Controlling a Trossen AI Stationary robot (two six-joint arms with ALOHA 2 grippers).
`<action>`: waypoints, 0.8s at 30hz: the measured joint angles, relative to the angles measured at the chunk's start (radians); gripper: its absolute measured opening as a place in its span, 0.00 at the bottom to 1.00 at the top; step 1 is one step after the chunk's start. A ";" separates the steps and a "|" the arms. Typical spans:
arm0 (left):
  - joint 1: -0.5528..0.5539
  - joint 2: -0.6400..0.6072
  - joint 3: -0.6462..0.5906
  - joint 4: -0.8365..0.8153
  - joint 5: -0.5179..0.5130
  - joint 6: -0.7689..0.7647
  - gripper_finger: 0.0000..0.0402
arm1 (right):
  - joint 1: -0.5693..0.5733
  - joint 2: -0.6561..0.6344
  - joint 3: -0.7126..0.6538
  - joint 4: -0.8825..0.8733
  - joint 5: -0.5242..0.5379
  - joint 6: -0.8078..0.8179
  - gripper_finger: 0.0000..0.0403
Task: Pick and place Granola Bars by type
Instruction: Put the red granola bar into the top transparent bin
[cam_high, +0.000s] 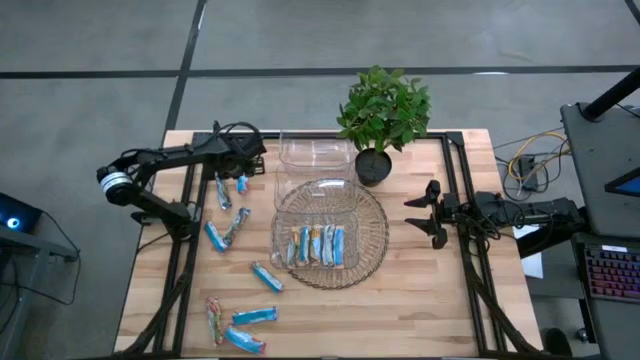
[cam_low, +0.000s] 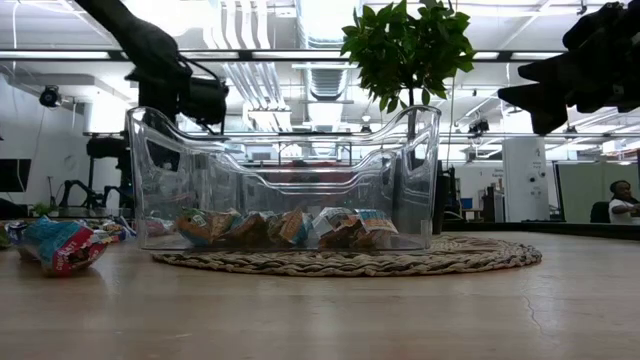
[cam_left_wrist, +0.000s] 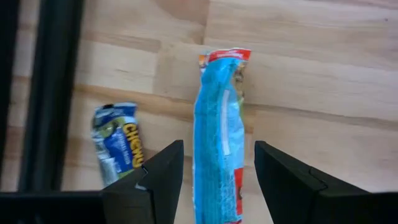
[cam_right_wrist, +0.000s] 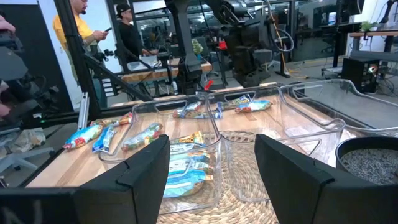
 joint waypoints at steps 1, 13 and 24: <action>0.000 0.000 -0.007 0.014 0.006 0.007 0.44 | 0.000 0.000 0.000 0.000 0.000 0.000 0.56; 0.010 0.000 -0.157 0.237 0.154 0.026 0.44 | 0.000 0.000 0.000 0.000 0.000 0.000 0.56; 0.011 -0.002 -0.201 0.247 0.166 -0.074 0.05 | 0.000 0.000 0.000 0.000 0.000 0.000 0.56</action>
